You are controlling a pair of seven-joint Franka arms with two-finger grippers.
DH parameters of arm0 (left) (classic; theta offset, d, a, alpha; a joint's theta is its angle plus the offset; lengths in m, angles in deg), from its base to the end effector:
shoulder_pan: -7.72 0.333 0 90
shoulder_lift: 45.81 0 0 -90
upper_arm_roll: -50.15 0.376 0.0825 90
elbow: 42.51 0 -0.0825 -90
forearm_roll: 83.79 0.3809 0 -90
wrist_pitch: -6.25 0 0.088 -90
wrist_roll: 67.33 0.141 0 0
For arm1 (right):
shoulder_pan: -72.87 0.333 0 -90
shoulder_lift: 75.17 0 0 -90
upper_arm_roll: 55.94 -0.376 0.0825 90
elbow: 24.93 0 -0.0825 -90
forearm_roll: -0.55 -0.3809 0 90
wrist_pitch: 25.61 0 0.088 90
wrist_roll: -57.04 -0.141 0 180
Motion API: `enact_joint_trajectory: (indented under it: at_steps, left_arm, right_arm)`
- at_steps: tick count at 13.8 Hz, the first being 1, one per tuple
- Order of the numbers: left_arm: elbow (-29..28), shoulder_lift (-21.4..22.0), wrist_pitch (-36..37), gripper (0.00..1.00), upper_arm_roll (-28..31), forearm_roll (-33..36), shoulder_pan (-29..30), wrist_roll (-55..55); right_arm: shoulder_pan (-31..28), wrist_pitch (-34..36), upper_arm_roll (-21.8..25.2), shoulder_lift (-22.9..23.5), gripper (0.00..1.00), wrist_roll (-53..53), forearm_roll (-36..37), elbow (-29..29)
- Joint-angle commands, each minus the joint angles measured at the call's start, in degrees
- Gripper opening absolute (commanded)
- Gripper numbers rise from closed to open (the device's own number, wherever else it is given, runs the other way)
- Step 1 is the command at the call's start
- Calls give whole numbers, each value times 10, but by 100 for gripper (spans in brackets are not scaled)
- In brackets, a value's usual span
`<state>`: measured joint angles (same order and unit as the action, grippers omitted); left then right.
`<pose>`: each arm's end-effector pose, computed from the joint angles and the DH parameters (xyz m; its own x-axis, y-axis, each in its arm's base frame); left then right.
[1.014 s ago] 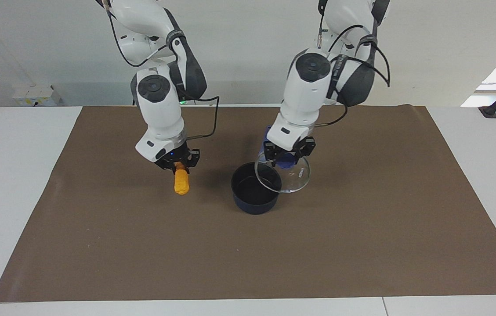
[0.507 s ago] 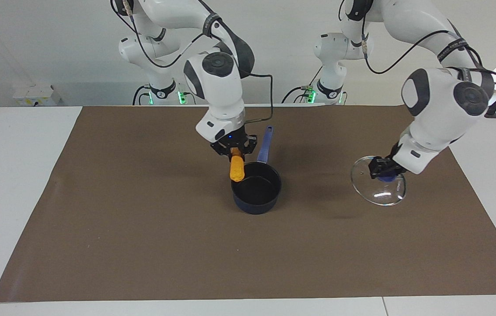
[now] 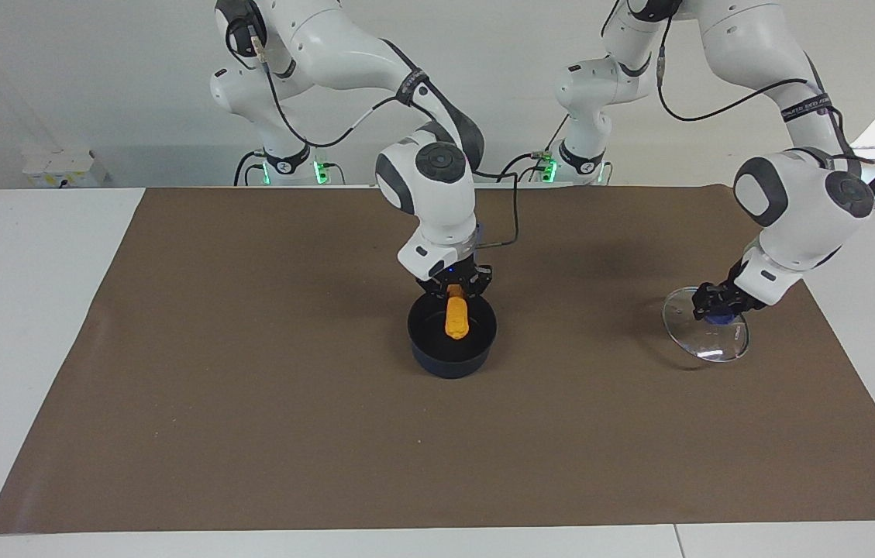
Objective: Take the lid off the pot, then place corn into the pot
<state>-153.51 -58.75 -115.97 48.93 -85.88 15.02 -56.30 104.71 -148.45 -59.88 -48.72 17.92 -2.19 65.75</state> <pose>0.6072 0.0626 0.3933 0.9975 -0.0664 -0.0231 -0.0654 -0.9970 0.0402 0.5860 0.4175 0.4019 0.9952 -0.0926 0.0307 -0.0883 -0.9889 -0.1192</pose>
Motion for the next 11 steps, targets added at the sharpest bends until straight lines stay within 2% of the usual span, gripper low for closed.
enact_joint_trajectory:
  at_steps: [1,2,3,4,5,6,7,8,9,11]
  left_arm:
    - [-40,21,-27,0,-3,-6,2,7]
    - [-45,20,-28,0,-4,-6,3,7]
    - [-46,15,-29,0,-3,-6,3,7]
    - [-49,12,-35,0,-4,-5,0,7]
    - [-55,12,-43,0,-4,-5,0,7]
    - [-60,12,-47,0,-3,-5,-2,7]
    - [-61,12,-47,22,-3,-5,-3,7]
    - [-60,12,-46,47,-3,-5,-4,7]
    - [-57,12,-44,99,-3,-5,-4,8]
    - [-47,14,-37,100,-4,-4,-4,9]
  right_arm:
    - [-6,-31,-5,-6,0,-4,5,24]
    - [-6,-37,-5,-7,0,-6,5,26]
    - [-6,-40,-5,-7,19,-7,5,27]
    - [-8,-36,-5,-7,66,-7,5,25]
    - [-12,-25,-5,-9,100,-7,5,14]
    - [-12,-5,-4,-8,100,-7,5,-2]
    - [-19,16,-1,-7,100,-6,6,-22]
    - [-29,29,0,-12,100,-4,9,-31]
    - [-34,54,2,-18,100,1,13,-44]
    - [-61,107,2,-59,100,20,28,-48]
